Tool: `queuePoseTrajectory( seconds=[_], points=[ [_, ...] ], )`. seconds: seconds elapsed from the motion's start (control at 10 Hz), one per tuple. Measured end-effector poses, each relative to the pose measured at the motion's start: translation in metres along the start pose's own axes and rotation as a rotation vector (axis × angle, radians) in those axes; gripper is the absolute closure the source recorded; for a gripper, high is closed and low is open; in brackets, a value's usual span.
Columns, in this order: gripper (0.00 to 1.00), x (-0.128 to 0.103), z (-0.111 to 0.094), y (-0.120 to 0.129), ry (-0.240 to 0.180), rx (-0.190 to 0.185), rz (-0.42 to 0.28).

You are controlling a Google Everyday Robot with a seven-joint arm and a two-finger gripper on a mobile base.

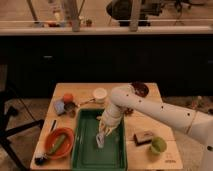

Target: Place towel in tray

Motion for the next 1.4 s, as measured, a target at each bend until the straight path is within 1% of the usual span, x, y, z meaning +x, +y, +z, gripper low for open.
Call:
queuePoseTrajectory(
  seconds=[0.1, 0.4, 0.6, 0.8, 1.1, 1.4],
  points=[
    [0.2, -0.002, 0.002, -0.002, -0.012, -0.005, -0.018],
    [0.2, -0.008, 0.006, -0.003, -0.026, -0.043, -0.069],
    [0.2, -0.012, 0.01, -0.002, -0.037, -0.078, -0.107],
    [0.2, -0.014, 0.01, -0.001, -0.041, -0.093, -0.125],
    [0.2, -0.013, 0.006, -0.001, -0.028, -0.087, -0.145],
    [0.2, -0.011, -0.005, -0.003, 0.012, -0.066, -0.157]
  ],
)
